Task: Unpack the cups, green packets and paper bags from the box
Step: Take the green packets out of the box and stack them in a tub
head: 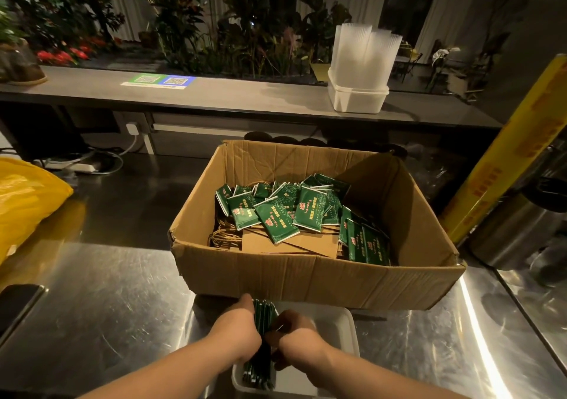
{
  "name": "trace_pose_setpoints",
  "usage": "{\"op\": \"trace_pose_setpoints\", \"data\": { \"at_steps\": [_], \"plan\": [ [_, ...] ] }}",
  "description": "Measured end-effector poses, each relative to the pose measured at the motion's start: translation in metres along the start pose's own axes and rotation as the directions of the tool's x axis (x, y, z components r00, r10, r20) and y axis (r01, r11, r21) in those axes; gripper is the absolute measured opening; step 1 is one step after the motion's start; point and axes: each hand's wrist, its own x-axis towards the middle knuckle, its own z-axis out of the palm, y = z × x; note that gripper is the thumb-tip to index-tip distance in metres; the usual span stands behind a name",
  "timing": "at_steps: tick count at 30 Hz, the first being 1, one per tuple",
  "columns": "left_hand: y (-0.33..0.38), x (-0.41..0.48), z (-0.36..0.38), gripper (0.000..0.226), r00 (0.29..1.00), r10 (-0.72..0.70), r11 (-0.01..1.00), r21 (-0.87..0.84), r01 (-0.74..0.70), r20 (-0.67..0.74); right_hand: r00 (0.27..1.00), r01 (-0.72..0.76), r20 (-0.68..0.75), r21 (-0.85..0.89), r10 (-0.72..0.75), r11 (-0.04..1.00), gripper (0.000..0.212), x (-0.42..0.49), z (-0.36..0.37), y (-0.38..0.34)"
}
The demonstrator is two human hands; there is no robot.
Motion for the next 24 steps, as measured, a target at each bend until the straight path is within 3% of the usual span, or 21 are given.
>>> {"op": "trace_pose_setpoints", "data": {
  "at_steps": [2, 6, 11, 13, 18, 21, 24],
  "plan": [
    [-0.003, -0.001, 0.004, 0.042, 0.997, 0.038, 0.998, -0.046, -0.041, -0.066, 1.0, -0.014, -0.011, 0.024, 0.014, 1.0, 0.017, 0.001, -0.001, 0.001],
    [-0.007, 0.003, 0.007, 0.044, 0.999, 0.016, 0.995, -0.101, -0.019, -0.029, 1.0, 0.001, -0.019, 0.004, -0.001, 1.0, 0.029, 0.003, -0.001, 0.005],
    [-0.01, 0.012, -0.008, 0.095, 0.974, -0.158, 0.987, 0.036, 0.154, 0.165, 0.994, 0.111, 0.004, -0.137, -0.111, 0.984, 0.051, 0.009, 0.008, 0.008],
    [-0.014, 0.017, -0.011, 0.102, 0.959, -0.206, 0.978, 0.054, 0.2, 0.196, 0.985, 0.168, -0.011, -0.206, -0.173, 0.964, 0.057, 0.009, 0.011, 0.004],
    [-0.024, 0.025, -0.004, 0.044, 0.943, -0.228, 0.968, -0.048, 0.246, 0.242, 0.984, 0.148, -0.064, -0.229, -0.167, 0.962, 0.049, 0.009, 0.013, 0.002],
    [-0.02, 0.025, -0.005, 0.032, 0.948, -0.169, 0.976, -0.088, 0.199, 0.268, 0.99, 0.122, -0.048, -0.158, -0.131, 0.98, 0.036, 0.011, 0.008, 0.002],
    [-0.019, 0.018, -0.01, 0.038, 0.949, -0.148, 0.965, -0.169, 0.2, 0.279, 0.992, 0.104, -0.056, -0.109, -0.11, 0.989, 0.022, 0.012, 0.008, 0.005]
  ]
}}
